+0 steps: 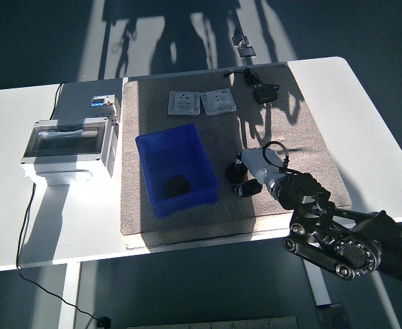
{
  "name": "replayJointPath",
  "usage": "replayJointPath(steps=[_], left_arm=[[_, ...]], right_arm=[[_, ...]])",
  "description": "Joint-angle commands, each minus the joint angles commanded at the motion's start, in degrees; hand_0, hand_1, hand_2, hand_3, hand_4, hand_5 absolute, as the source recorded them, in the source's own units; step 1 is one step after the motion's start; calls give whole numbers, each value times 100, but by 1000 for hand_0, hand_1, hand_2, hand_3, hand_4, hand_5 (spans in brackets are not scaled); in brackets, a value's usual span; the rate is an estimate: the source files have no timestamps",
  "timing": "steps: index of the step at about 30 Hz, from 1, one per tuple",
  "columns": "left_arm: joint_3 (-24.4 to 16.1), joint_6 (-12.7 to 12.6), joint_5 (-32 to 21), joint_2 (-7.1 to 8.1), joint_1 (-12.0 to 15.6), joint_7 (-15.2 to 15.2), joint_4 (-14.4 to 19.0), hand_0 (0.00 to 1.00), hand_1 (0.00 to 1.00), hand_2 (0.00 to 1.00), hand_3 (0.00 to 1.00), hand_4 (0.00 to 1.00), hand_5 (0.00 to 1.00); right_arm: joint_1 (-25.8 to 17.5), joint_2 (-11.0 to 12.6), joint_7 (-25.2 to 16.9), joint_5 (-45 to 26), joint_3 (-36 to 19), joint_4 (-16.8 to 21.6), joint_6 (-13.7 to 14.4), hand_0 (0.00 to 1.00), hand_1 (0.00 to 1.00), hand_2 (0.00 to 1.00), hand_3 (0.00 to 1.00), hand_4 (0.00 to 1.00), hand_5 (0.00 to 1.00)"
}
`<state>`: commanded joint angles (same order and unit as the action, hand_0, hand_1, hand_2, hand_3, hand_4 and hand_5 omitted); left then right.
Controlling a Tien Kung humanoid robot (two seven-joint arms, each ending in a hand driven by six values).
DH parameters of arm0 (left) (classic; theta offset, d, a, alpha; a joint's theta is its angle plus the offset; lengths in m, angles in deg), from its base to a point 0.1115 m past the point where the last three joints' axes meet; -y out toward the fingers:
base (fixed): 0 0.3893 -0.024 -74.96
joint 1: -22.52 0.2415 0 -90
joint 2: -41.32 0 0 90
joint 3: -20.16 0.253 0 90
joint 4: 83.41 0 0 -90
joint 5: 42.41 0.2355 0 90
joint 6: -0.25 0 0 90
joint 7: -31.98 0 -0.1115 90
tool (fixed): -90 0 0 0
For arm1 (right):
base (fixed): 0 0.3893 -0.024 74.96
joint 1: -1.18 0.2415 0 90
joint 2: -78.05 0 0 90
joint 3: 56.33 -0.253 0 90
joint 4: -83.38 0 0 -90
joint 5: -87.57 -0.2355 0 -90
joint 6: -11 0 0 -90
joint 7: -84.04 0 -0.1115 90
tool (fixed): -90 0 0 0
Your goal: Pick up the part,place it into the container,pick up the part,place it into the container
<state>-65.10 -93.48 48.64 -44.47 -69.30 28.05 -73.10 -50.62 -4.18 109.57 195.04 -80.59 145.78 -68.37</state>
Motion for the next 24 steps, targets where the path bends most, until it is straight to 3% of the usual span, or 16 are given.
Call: replayJointPath(steps=[1, 2, 7, 8, 10, 13, 14, 24], left_arm=[[1, 0, -1, 0, -1, 0, 0, 674, 573, 441, 567, 628, 848], [4, 0, -4, 0, -1, 0, 0, 674, 573, 441, 567, 627, 849], [4, 2, -3, 0, 2, -2, 0, 674, 573, 441, 567, 627, 849], [4, 3, -2, 0, 3, -3, 0, 674, 573, 441, 567, 626, 851], [3, 5, 1, 1, 5, -5, 0, 674, 573, 441, 567, 626, 851], [5, 8, 8, 1, 6, -11, 0, 674, 573, 441, 567, 626, 851], [4, 10, 13, 1, 5, -12, 0, 675, 574, 442, 568, 624, 850], [7, -3, -4, -5, 16, -11, 0, 675, 573, 442, 568, 623, 849]], right_arm=[[6, -12, -10, 7, 12, -38, 21, 931, 825, 822, 798, 774, 190], [12, -23, -19, 14, 22, -70, 38, 932, 804, 771, 694, 729, 184], [42, -65, -45, 79, 80, -196, 109, 932, 804, 771, 694, 729, 184], [43, -70, -49, 108, 89, -211, 125, 924, 775, 728, 657, 640, 148], [42, -77, -49, 167, 101, -224, 131, 924, 775, 728, 657, 640, 148], [41, -79, -18, 325, 125, -207, 1, 924, 775, 728, 657, 640, 148], [42, -78, -13, 383, 136, -195, -54, 900, 731, 670, 570, 432, 39], [48, -78, -60, 576, 195, -142, -210, 908, 728, 659, 521, 379, 22]])
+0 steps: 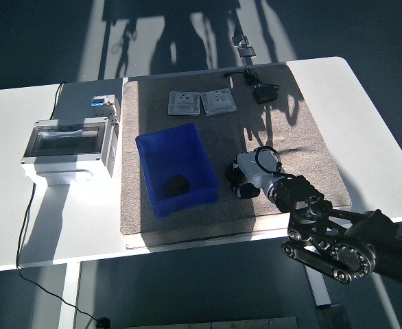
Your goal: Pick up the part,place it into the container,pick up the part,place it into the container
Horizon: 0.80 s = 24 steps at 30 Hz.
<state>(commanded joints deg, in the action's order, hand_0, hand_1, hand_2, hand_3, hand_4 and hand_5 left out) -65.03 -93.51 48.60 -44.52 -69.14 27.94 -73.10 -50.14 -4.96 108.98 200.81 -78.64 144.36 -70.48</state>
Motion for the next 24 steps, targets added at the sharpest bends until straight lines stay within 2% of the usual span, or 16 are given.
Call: replayJointPath(steps=[1, 2, 7, 8, 13, 19, 24], left_arm=[[-1, 1, 2, 0, 2, -1, 0, 675, 573, 442, 568, 623, 849], [-2, 1, 5, 1, 4, -1, 0, 675, 573, 441, 567, 624, 851], [-4, 1, 13, 0, 10, -1, 0, 675, 573, 441, 567, 624, 851], [-4, 1, 13, 0, 10, -1, 0, 675, 574, 441, 567, 624, 852], [-6, 0, 4, -1, 10, -3, 0, 675, 574, 441, 567, 624, 852], [-28, -3, 14, 14, 12, -4, 0, 676, 574, 441, 565, 623, 850], [-36, -5, 20, 30, 7, -4, 0, 676, 574, 441, 564, 624, 851]], right_arm=[[-2, -1, -6, 2, -3, -1, 10, 908, 728, 659, 521, 379, 22], [-4, -2, -15, 6, -10, -2, 31, 909, 723, 644, 474, 328, 58], [-13, 12, -87, 29, -98, 2, 202, 909, 723, 644, 474, 328, 58], [-14, 17, -103, 36, -124, 6, 242, 889, 695, 625, 448, 319, 74], [5, 69, -214, 77, -369, 65, 557, 889, 695, 625, 448, 319, 74], [152, 110, -505, -221, -590, 115, 1202, 881, 683, 623, 443, 298, 84], [421, 26, -934, -952, -255, 146, 1800, 869, 664, 620, 443, 294, 85]])
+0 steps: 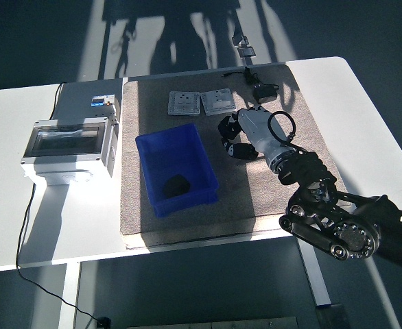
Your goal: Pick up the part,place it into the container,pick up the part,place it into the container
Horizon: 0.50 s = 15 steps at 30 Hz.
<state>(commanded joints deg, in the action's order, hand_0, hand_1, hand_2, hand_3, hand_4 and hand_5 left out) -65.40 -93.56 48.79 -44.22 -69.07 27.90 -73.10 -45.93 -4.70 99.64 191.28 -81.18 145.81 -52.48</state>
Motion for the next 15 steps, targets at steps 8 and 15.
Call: replayJointPath(steps=[8, 15], left_arm=[[-6, -8, 1, 14, -33, 5, 0, 676, 574, 440, 564, 625, 853], [-13, -14, 0, 24, -48, 14, 0, 676, 572, 440, 564, 625, 853]], right_arm=[[335, -370, -14, -12, 630, 101, -16, 839, 658, 645, 479, 308, 82], [358, -459, 379, 484, 684, 43, -704, 902, 754, 768, 675, 639, 193]])
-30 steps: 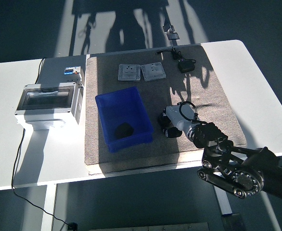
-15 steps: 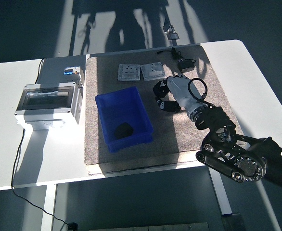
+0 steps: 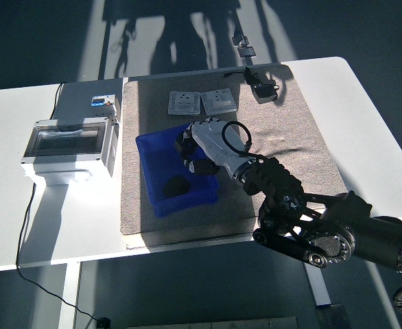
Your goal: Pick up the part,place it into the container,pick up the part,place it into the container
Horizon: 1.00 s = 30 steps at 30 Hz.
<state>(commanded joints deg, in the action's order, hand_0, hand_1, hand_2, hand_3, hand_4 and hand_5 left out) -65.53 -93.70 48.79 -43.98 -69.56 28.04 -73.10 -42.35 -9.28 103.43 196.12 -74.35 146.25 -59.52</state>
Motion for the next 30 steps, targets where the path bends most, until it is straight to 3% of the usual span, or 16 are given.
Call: replayJointPath(steps=[4, 5, 10, 11, 19, 24, 28, 29, 30], left_arm=[[-8, 4, 19, 5, -4, 0, 0, 676, 572, 440, 564, 625, 853], [-12, 7, 29, 7, -6, -1, 0, 676, 572, 439, 562, 622, 852], [-25, 16, 59, 13, -13, -6, 0, 676, 572, 439, 562, 622, 852], [-25, 17, 58, 15, -14, -6, 0, 675, 573, 439, 562, 619, 852], [-13, 17, 45, 24, -23, -3, 0, 675, 572, 438, 562, 617, 852], [-12, 15, 46, 26, -21, -2, 0, 675, 572, 438, 562, 616, 855], [-10, 15, 42, 12, -17, -8, 0, 675, 572, 438, 562, 616, 855], [-5, 12, 32, 4, -15, -10, 0, 674, 572, 438, 559, 608, 857], [2, 7, 17, -4, -11, -9, 0, 674, 572, 438, 559, 608, 857]], right_arm=[[-14, 3, 175, 96, -23, -15, -213, 902, 754, 768, 675, 639, 193], [-17, 4, 200, 110, -30, -16, -236, 985, 926, 942, 788, 777, 284], [-26, 9, 287, 140, -58, -18, -365, 985, 926, 942, 788, 777, 284], [-27, 10, 298, 143, -61, -18, -387, 998, 964, 968, 827, 861, 347], [-54, 25, 343, 123, -121, -2, -499, 998, 965, 962, 836, 894, 360], [-152, 77, 233, -51, -306, 58, -201, 998, 937, 938, 801, 909, 369], [-417, 222, -91, -533, -685, 170, 186, 998, 937, 938, 801, 909, 369], [-521, 282, -213, -687, -806, 222, 268, 992, 876, 886, 769, 908, 369], [-648, 353, -353, -862, -946, 295, 333, 992, 876, 886, 769, 908, 369]])
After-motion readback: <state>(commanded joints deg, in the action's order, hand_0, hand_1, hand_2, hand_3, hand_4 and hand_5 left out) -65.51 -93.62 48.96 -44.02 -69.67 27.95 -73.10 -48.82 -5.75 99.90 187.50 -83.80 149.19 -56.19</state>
